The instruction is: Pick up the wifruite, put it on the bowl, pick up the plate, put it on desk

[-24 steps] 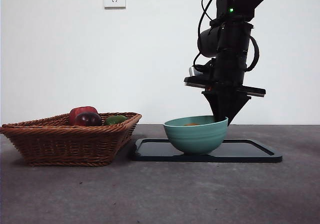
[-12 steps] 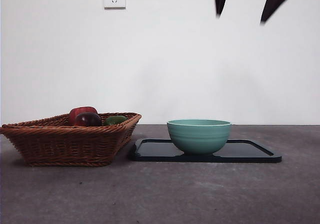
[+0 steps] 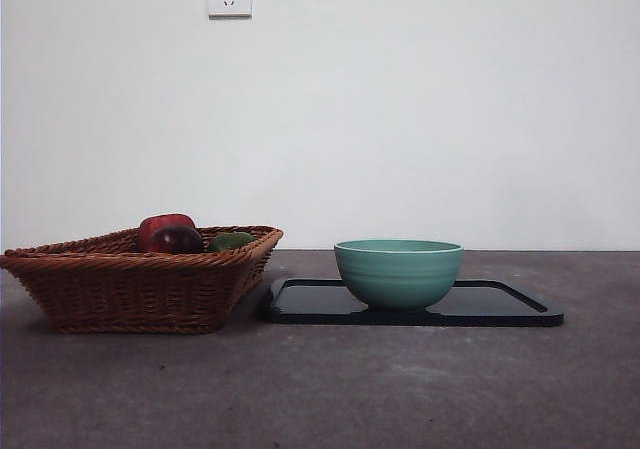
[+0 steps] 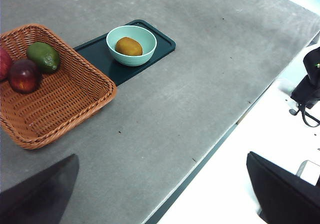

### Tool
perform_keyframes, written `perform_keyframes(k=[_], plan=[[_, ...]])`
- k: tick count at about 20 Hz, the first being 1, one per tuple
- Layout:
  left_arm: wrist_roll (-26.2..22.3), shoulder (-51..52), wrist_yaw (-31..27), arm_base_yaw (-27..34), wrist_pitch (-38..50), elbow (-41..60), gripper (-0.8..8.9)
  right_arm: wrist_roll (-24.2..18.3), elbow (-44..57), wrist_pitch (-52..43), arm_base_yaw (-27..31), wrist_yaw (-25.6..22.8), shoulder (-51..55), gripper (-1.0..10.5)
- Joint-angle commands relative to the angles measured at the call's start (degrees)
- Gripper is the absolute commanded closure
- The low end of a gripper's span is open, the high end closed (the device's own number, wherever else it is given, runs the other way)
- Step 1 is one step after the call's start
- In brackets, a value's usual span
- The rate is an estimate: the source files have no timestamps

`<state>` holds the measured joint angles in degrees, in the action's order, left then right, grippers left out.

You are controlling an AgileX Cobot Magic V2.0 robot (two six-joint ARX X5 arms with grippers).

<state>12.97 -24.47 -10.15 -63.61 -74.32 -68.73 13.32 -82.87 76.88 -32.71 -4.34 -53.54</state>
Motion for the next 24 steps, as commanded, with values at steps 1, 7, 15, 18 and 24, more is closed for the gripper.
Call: perform_keyframes(k=[1,7,15,18,24], plan=[[0.09,-0.20,0.02,-0.57,0.70,-1.01,2.20,1.49,5.07,4.15,-0.55,-0.22,7.19,3.9],[0.11,-0.20,0.02,-0.57,0.70,-1.01,2.20,1.29,16.50,4.13,-0.57,0.24,22.64,3.9],[0.33,-0.20,0.02,-0.57,0.68,-1.01,2.20,-0.50,21.81,-1.79,-0.55,4.35,30.58,3.9],[0.11,-0.20,0.02,-0.57,0.70,-1.01,2.20,-0.50,21.81,-1.57,-0.55,4.33,30.58,3.9],[0.17,-0.20,0.00,-0.57,0.87,-1.01,2.21,-0.50,21.79,-1.97,-0.55,4.33,30.58,3.9]])
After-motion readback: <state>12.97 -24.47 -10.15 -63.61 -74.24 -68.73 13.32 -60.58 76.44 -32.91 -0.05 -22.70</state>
